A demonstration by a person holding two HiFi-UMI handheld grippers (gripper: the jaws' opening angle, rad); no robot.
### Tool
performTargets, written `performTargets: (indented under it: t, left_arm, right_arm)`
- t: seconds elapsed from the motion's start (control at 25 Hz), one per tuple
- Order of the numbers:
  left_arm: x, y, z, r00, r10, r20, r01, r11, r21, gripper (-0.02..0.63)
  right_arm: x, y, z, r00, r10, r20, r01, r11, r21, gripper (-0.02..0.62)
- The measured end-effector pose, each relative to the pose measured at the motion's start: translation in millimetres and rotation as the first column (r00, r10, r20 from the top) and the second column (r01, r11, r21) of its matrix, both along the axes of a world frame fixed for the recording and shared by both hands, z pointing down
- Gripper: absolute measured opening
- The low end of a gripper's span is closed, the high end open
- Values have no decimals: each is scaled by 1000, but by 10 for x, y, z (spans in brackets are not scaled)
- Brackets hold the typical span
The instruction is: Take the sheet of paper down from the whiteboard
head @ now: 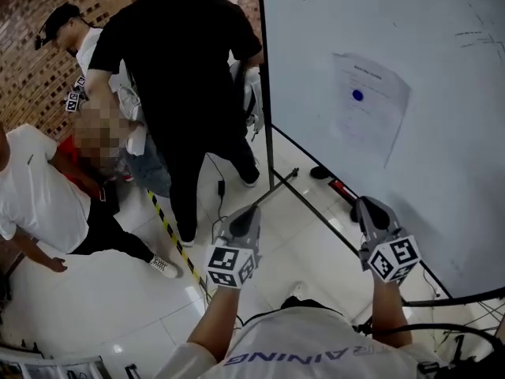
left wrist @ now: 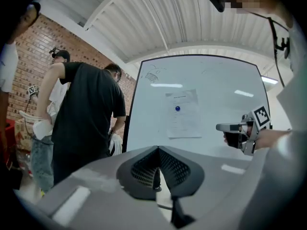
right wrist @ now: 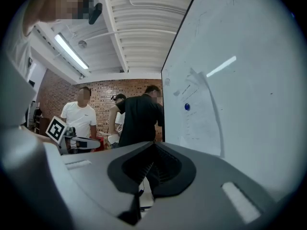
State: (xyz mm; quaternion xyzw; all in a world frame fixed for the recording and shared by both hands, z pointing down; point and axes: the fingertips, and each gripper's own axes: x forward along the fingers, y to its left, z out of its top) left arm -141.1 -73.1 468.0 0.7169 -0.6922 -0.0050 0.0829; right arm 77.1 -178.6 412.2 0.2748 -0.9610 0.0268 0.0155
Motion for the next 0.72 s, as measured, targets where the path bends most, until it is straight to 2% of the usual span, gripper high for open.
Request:
performTargets:
  t: [0.2, 0.48, 0.56, 0.72]
  left_arm:
    - [-17, -659, -100, 999, 45, 14, -45, 999, 11, 3]
    - [-66, -1446, -404, 987, 157, 39, -159, 985, 63, 3]
    - [-29, -1709, -496, 973, 228, 46, -231, 969, 86, 3]
    - [149, -2261, -636, 918, 391, 73, -397, 911, 109, 3]
  right_arm:
    - [-108, -528, -116, 999, 7, 33, -7, 1000, 10, 8]
    - [-182, -905, -249, 997, 57, 48, -59, 998, 36, 8]
    - [-155, -975, -305, 992, 117, 42, -119, 992, 52, 7]
    - [30, -1130, -410, 957, 284, 53, -287, 955, 70, 8]
